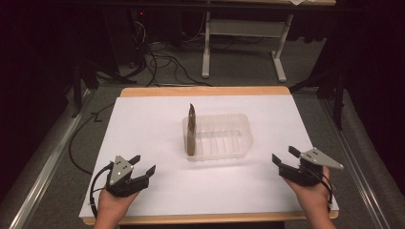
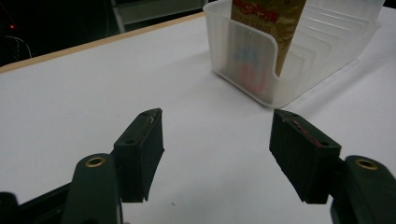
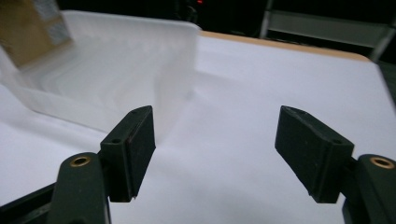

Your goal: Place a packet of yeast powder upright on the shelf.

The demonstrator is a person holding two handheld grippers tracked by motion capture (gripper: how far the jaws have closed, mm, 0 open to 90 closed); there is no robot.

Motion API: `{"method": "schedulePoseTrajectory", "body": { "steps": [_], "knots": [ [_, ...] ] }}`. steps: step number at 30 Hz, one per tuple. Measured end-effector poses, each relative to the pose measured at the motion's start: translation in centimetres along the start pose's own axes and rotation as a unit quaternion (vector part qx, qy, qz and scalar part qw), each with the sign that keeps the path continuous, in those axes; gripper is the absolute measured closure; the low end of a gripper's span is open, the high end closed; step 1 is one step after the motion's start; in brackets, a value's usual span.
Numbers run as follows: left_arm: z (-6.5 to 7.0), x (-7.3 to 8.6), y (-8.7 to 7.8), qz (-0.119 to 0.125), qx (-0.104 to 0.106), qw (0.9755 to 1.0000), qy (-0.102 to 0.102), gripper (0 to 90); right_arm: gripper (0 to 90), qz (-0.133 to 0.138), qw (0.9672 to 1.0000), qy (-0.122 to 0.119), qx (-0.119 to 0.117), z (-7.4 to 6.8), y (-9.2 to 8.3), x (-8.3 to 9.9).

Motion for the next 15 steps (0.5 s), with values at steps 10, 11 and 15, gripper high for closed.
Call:
{"method": "schedulePoseTrajectory", "body": {
  "steps": [10, 11, 15],
  "knots": [
    [0.8, -0.1, 0.9, -0.013, 0.001, 0.9998, 0.014, 35.6, 31.6, -0.022, 0.9996, 0.016, 0.003, 1.6, -0.7, 1.9],
    [0.8, -0.1, 0.8, -0.011, 0.001, 0.9998, 0.013, 35.6, 31.6, -0.026, 0.9996, 0.014, 0.001, 1.5, -0.6, 1.9],
    [0.9, -0.1, 0.5, -0.009, 0.001, 0.9999, 0.012, 35.6, 29.6, -0.033, 0.9992, 0.009, 0.018, 1.6, -0.6, 1.9]
  ]
}}
Point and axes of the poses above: each handheld gripper's, and its own axes: y roughly forward along the jaws, x roughly out of its underside, z roughly to its right, the point moved 1 cm from there along y, roughly forward along the jaws, and after that the axes turned 1 degree about x, right-handed, at the moved point
